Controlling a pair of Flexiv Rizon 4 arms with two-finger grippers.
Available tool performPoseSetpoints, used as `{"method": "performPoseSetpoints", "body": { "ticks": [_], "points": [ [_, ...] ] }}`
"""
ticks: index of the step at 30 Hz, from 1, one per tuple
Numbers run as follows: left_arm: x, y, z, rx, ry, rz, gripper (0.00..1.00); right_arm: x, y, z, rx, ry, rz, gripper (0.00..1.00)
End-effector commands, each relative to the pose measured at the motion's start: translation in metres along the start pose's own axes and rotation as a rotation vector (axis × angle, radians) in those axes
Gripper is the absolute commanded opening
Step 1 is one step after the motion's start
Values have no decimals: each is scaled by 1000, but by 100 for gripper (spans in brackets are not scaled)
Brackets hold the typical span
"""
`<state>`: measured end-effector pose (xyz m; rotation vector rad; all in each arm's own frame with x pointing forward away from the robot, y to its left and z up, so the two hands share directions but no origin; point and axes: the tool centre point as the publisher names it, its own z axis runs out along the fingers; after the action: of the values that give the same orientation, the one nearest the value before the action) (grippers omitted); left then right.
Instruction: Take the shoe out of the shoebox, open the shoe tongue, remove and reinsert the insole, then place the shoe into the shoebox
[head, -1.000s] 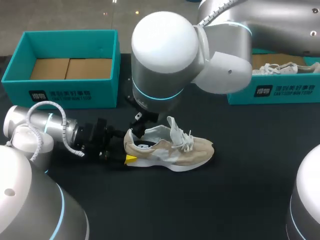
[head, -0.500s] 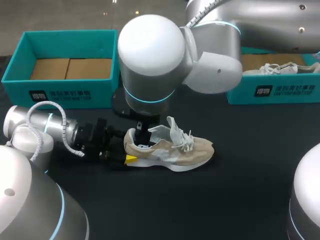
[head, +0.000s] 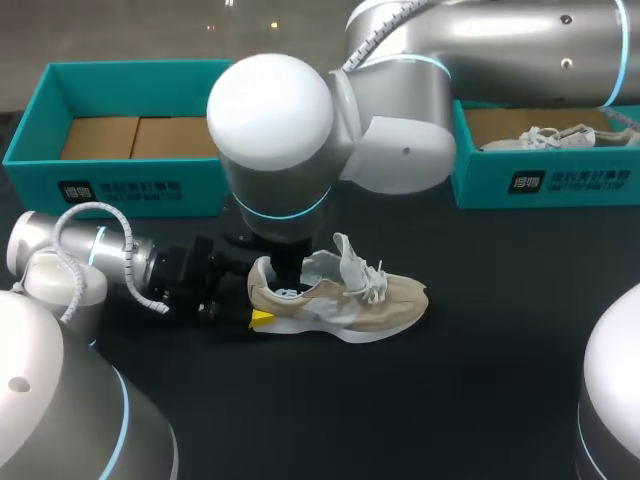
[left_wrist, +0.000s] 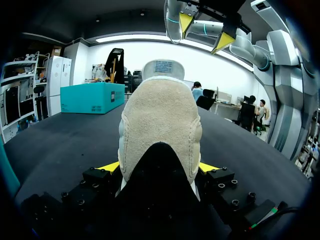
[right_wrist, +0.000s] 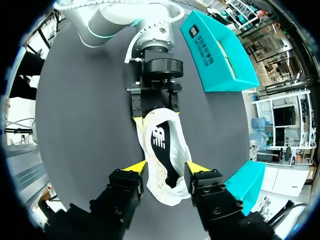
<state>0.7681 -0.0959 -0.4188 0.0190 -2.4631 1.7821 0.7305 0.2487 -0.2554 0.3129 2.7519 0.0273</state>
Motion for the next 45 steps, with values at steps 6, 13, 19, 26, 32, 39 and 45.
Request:
{"method": "performPoseSetpoints", "body": {
  "ticks": [6, 13, 19, 26, 32, 39, 45],
  "points": [
    [0, 0, 0, -1, 0, 0, 0, 3, 6, 2, 15, -5, 2, 0],
    [0, 0, 0, -1, 0, 0, 0, 4, 7, 6, 13, -16, -10, 0],
    [0, 0, 0, -1, 0, 0, 0, 6, 4, 41, 8, 24, -62, 0],
    [0, 0, 0, -1, 0, 0, 0, 0, -4, 62, 72, 42, -22, 0],
    [0, 0, 0, -1, 0, 0, 0, 0, -4, 62, 72, 42, -22, 0],
    [0, 0, 0, -1, 0, 0, 0, -1, -5, 65, 58, 45, -15, 0],
    [0, 0, 0, -1, 0, 0, 0, -14, -5, 79, 77, 50, -46, 0]
  ]
}}
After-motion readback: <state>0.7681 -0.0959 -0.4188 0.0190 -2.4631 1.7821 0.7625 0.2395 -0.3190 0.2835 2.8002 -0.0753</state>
